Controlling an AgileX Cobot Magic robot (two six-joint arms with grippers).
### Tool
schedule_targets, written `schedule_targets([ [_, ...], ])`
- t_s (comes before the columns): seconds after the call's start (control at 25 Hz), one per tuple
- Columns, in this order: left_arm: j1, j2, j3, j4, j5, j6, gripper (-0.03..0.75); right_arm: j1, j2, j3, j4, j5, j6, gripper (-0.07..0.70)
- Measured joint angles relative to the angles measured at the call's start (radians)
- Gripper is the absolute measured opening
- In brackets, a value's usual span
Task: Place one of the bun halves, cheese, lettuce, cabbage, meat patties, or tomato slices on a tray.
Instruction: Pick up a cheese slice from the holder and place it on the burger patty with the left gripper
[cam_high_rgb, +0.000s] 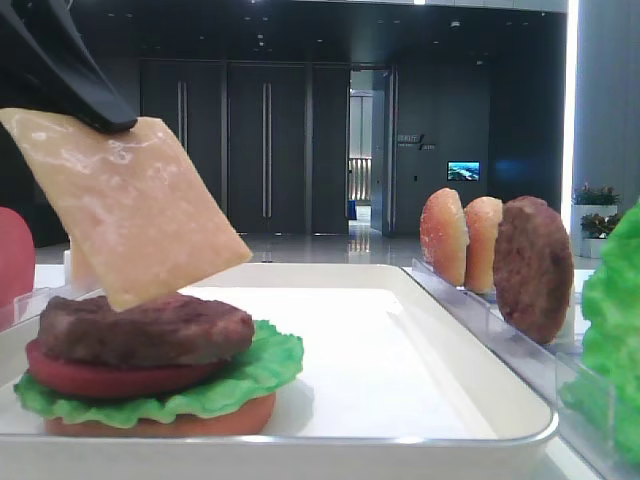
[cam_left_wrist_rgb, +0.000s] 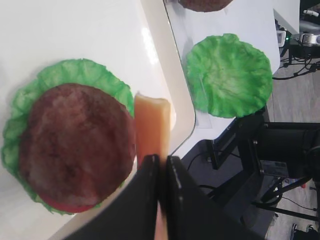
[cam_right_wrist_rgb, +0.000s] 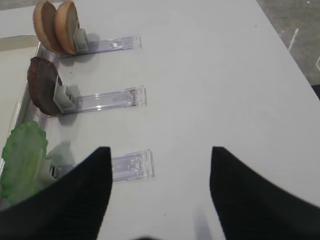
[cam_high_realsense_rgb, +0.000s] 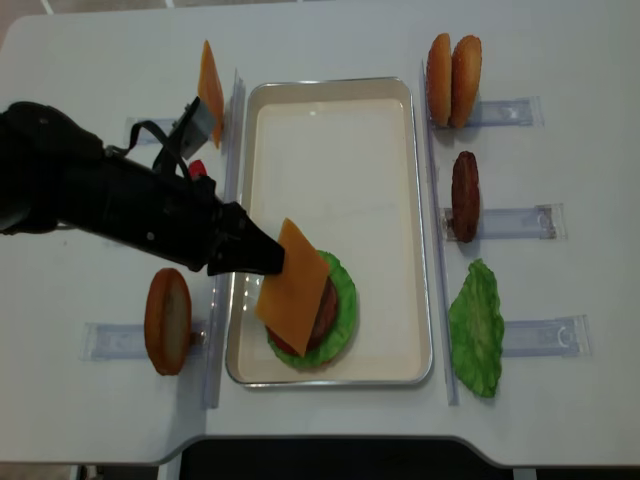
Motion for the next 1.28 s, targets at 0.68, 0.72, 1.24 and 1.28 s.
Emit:
schedule_targets([
  [0.68, 0.000, 0.044, 0.000, -0.069, 0.006, 0.110, 0.015, 0.000, 0.000, 0.000, 0.000, 0.000, 0.000, 0.413],
  [0.72, 0.000, 0.046, 0.000, -0.073, 0.008, 0.116, 0.015, 0.000, 0.000, 0.000, 0.000, 0.000, 0.000, 0.413],
  [1.24, -0.013, 0.072, 0.000, -0.054, 0.026, 0.111, 0.015, 0.000, 0.000, 0.000, 0.000, 0.000, 0.000, 0.413],
  [1.28, -0.013, 0.073, 0.000, -0.039, 0.026, 0.104, 0.015, 0.000, 0.000, 0.000, 0.000, 0.000, 0.000, 0.413],
])
